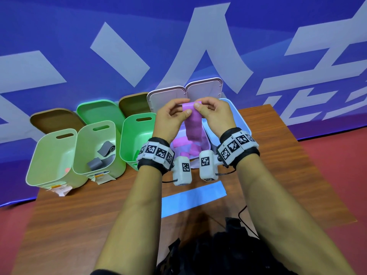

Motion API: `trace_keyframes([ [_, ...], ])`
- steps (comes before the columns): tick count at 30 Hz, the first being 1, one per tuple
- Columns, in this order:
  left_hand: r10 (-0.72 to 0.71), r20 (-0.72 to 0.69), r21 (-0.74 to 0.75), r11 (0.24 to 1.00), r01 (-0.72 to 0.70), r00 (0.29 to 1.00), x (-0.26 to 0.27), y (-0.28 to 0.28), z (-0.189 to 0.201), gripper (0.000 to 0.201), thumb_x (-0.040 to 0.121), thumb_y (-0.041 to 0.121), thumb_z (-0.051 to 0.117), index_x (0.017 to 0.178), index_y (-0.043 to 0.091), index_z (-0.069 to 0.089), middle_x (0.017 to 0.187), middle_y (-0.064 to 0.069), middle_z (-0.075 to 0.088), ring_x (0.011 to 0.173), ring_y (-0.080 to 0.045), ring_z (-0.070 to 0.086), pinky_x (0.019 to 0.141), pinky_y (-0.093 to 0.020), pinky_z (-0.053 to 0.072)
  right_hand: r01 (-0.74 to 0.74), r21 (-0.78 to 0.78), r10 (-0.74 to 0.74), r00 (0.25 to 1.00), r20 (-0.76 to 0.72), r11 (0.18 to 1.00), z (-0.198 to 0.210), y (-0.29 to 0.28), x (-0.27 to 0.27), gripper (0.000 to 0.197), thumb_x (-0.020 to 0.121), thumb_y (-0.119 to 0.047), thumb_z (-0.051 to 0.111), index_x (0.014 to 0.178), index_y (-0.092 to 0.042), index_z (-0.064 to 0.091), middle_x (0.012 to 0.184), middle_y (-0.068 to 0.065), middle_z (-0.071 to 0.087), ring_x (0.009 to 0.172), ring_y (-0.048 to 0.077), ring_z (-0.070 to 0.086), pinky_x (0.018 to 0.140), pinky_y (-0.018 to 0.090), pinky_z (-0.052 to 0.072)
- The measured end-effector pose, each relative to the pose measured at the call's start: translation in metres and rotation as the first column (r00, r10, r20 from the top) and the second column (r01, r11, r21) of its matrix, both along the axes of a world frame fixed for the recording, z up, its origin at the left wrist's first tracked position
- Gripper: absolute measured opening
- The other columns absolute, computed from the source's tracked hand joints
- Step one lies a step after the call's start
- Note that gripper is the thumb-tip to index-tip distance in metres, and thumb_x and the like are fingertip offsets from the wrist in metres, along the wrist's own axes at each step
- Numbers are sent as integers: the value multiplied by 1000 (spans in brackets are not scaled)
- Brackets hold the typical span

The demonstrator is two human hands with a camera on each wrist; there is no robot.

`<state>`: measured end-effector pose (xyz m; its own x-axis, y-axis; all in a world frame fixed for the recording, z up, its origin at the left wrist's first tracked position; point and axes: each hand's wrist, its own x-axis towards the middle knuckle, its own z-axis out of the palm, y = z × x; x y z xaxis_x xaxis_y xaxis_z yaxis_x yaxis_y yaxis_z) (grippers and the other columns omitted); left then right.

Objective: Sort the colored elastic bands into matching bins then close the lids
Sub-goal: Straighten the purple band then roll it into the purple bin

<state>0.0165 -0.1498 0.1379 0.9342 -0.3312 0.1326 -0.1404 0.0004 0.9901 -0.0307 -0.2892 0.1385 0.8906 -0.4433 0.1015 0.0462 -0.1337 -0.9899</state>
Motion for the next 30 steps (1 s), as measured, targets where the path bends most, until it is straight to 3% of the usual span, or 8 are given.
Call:
trace_keyframes([
  [6,25,14,19,1000,-25,1000,1,0,-1,15,89,2,67,101,12,67,81,1,68,72,-3,61,70,-17,49,-55,21,55,998,5,998,2,-1,-3,24,91,-7,67,113,-15,66,81,-1,65,81,16,63,84,30,55],
  [10,19,22,46,999,-20,1000,0,0,-2,11,91,4,66,101,8,68,85,3,68,72,4,61,70,-13,47,-49,-10,49,999,-8,999,0,0,-3,12,93,-7,64,103,-15,64,85,6,65,80,18,62,82,32,54],
  [14,-21,32,38,999,20,999,0,2,-1,32,84,-4,70,109,16,64,98,2,68,90,-11,63,87,-25,52,-50,-21,49,999,-15,999,-3,1,-1,8,93,-8,64,95,-16,64,87,9,67,81,19,64,88,39,55],
  [17,1,57,67,998,-5,998,0,1,0,24,86,-2,69,103,13,67,93,4,70,86,-9,64,86,-25,52,-52,3,52,999,-16,999,-3,1,-1,6,93,-10,65,97,-15,66,89,9,69,83,18,65,86,35,56],
  [21,33,35,49,998,-35,999,2,0,-2,12,91,8,67,102,11,69,92,-6,69,86,-15,62,84,-26,52,-79,46,80,997,-23,996,-1,-1,-3,25,93,-3,64,117,-10,63,92,3,68,87,15,65,85,24,54],
  [25,24,8,43,999,-24,1000,1,0,-3,15,90,12,70,105,13,69,93,-11,68,83,-14,61,81,-26,52,-60,26,61,997,-36,998,-3,0,-2,17,94,-3,62,109,-11,64,96,9,70,89,19,67,91,34,55],
  [28,-19,25,28,999,18,1000,1,2,-3,34,84,2,72,114,16,65,107,-6,68,95,-17,63,91,-29,53,-34,-22,33,998,-53,999,-8,-2,1,14,94,-9,63,106,-8,68,98,12,73,92,25,70,93,42,56],
  [30,-20,57,59,998,17,998,2,2,-3,30,84,0,70,111,13,67,106,-3,69,96,-16,64,95,-34,53,-28,-67,24,998,-60,997,-10,-2,2,19,92,-18,64,106,-7,71,97,10,74,93,25,71,91,46,56],
])
